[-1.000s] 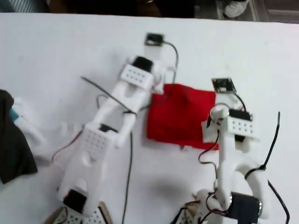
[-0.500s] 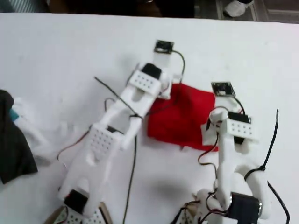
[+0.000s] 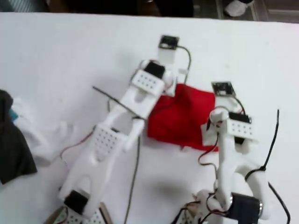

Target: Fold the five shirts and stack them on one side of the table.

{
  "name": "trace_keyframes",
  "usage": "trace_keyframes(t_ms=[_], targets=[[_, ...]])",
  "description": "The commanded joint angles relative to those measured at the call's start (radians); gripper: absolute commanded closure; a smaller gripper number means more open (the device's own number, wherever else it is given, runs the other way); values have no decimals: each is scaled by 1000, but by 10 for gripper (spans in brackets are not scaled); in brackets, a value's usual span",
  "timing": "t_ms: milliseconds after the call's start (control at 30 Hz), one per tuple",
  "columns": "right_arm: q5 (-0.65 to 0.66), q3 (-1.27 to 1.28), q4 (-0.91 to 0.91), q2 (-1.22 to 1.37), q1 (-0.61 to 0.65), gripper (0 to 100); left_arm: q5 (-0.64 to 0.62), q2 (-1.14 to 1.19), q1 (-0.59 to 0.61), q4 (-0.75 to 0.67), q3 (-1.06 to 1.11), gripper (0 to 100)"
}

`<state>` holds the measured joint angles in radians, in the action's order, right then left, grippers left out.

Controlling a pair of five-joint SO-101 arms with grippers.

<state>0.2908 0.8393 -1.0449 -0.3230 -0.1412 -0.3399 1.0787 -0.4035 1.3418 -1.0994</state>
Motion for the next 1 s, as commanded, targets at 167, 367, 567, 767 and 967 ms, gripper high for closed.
trace_keyframes(t_ms=[167,367,567,767,967], targets=[[-9,2,8,-42,-10,977,117,49,87,14,-41,976],[-9,2,8,-42,-7,977,143,54,127,49,-41,975],[-9,-3,8,-51,-7,977,143,40,124,78,-74,975],[-9,-124,-114,-104,-10,977,143,-8,84,292,-317,975],[-49,-362,-259,-183,-12,977,195,-20,58,450,-499,975]])
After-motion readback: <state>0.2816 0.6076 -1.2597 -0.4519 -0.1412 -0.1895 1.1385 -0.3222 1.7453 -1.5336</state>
